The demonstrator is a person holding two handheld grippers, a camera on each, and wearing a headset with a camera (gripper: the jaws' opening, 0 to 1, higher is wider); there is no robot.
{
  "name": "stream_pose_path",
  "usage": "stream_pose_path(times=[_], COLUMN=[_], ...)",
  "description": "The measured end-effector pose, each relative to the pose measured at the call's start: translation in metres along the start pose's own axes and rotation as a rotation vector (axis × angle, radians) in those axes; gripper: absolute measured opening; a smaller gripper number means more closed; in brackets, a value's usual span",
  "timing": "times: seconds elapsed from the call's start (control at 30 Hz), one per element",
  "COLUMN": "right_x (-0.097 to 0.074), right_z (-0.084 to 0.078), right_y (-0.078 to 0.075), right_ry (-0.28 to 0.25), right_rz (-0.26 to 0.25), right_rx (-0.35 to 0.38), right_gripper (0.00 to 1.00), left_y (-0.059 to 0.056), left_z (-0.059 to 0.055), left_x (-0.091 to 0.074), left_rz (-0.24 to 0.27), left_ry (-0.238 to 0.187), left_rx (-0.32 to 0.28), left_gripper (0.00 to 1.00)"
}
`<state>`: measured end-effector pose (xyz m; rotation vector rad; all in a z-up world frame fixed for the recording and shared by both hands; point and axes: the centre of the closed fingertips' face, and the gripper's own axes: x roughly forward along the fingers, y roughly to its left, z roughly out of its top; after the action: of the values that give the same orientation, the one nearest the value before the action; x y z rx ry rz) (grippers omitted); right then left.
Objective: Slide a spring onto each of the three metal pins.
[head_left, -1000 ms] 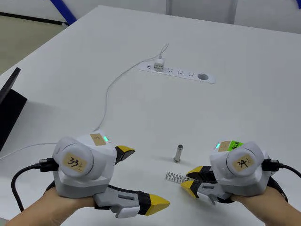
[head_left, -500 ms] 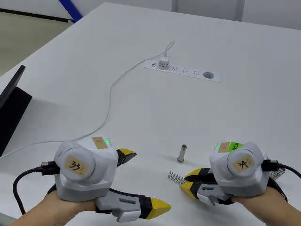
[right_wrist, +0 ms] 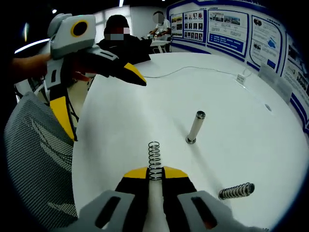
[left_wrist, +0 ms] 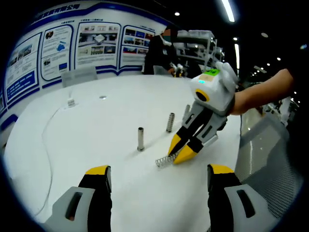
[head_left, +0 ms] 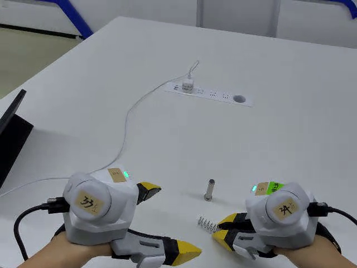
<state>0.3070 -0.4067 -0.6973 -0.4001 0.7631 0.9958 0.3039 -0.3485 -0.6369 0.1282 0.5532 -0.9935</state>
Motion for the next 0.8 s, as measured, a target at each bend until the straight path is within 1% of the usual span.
stream_pose_path(times=[0.13, 0.27, 0.37, 0.4, 0.5, 0.63, 0.8], right_x=[-0.010, -0.019, -0.030, -0.035, -0.049, -0.066, -0.081], right_z=[0.002, 0.003, 0.007, 0.008, 0.009, 0.009, 0.012], right_y=[0.001, -0.001, -0.002, -0.002, -0.002, -0.003, -0.004], right_ry=[-0.015, -0.023, -0.039, -0.042, -0.054, -0.070, -0.092], right_rz=[-0.011, -0.027, -0.038, -0.040, -0.048, -0.072, -0.093], right_rx=[-0.006, -0.007, -0.016, -0.035, -0.040, -0.050, -0.047], right_gripper=[0.11, 0.11, 0.11, 0.11, 0.11, 0.11, 0.11], left_y=[-0.004, -0.011, -0.015, -0.017, -0.022, -0.027, -0.035], left_z=[0.005, 0.005, 0.009, 0.011, 0.016, 0.018, 0.022], left_x=[0.002, 0.004, 0.005, 0.005, 0.005, 0.005, 0.005], left_rz=[-0.012, -0.034, -0.052, -0.059, -0.078, -0.091, -0.116], left_ry=[-0.009, 0.003, 0.001, -0.006, -0.019, -0.022, -0.036], left_rx=[0.013, 0.037, 0.046, 0.047, 0.053, 0.065, 0.074], left_gripper=[0.83, 0.82, 0.80, 0.79, 0.76, 0.74, 0.71])
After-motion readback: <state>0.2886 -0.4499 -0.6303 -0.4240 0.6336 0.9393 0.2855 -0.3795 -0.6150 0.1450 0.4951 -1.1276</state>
